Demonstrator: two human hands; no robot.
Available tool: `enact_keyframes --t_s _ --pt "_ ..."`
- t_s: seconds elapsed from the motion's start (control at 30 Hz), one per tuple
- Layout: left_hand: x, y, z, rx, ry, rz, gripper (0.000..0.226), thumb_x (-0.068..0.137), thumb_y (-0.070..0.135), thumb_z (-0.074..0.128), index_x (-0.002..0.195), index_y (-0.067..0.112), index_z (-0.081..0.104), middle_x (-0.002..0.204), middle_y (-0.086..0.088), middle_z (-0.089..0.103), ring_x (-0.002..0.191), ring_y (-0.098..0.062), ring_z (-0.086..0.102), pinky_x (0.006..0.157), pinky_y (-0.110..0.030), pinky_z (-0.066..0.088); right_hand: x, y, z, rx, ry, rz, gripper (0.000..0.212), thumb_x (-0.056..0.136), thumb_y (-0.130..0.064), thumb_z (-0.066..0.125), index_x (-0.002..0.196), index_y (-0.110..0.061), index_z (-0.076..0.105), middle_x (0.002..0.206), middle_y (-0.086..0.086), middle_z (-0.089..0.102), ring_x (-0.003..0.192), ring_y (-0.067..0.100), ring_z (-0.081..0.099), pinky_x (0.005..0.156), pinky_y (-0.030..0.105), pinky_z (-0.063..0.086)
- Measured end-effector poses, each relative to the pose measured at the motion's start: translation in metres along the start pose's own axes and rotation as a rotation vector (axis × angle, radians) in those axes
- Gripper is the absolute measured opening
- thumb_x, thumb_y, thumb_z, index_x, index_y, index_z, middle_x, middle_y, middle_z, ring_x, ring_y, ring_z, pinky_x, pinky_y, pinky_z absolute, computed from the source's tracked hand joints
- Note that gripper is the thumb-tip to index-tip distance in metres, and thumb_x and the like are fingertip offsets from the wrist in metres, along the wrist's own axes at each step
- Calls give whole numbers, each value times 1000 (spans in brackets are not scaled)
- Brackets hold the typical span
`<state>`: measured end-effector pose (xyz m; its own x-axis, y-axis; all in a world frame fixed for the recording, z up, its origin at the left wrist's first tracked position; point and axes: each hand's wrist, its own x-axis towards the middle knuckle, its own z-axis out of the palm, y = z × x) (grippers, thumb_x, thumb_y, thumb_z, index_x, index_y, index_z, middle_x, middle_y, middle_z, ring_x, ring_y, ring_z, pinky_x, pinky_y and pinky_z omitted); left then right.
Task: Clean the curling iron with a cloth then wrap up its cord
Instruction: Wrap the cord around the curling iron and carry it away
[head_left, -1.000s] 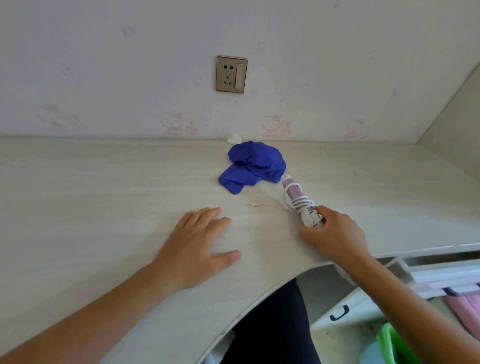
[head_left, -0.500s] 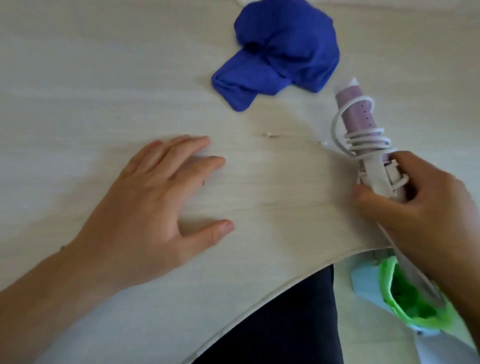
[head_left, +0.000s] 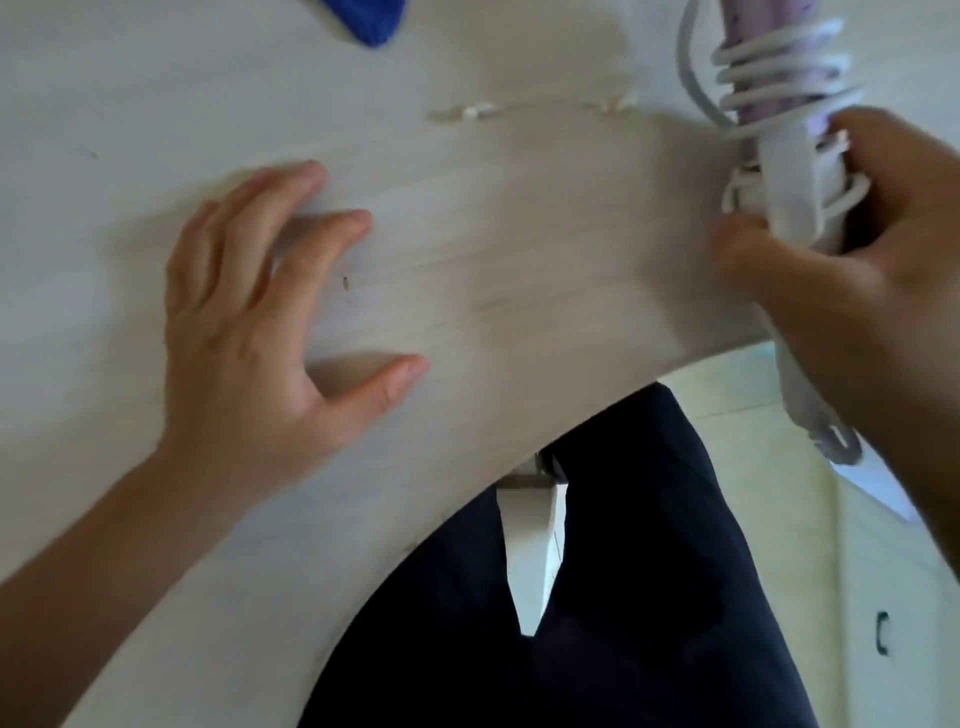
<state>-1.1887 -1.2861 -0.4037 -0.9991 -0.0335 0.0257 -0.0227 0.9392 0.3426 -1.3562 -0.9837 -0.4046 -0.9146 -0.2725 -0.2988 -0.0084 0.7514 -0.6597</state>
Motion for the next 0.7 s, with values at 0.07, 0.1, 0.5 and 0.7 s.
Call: enact_keyframes --t_s 0.07,0.1,0.5,0.7 --pt "3 1 -1 -30 34 1 74 84 61 72 135 9 60 154 -18 46 145 -36 41 115 -59 31 -15 -18 -12 128 145 0 21 76 -29 72 79 -14 57 64 6 54 55 10 41 45 31 33" --pt "1 4 -2 -37 49 -9 71 84 59 73 134 10 60 153 -18 47 144 -35 41 115 -57 31 -23 -34 -15 196 159 25 19 75 -29 71 76 -17 56 61 3 52 55 7 37 45 28 30" --pt "-16 148 -112 -365 -343 -288 59 83 53 66 131 17 63 129 2 66 122 -19 60 107 -43 46 -162 -42 -140 320 -30 317 24 71 -37 72 78 -17 60 54 -12 52 46 4 43 47 22 38" --pt "-35 233 -197 -481 -323 -201 56 86 58 65 137 38 55 135 27 56 129 3 51 105 -23 40 -272 -32 -231 403 4 295 16 71 -33 72 76 -23 61 55 -6 52 46 4 42 48 17 36"
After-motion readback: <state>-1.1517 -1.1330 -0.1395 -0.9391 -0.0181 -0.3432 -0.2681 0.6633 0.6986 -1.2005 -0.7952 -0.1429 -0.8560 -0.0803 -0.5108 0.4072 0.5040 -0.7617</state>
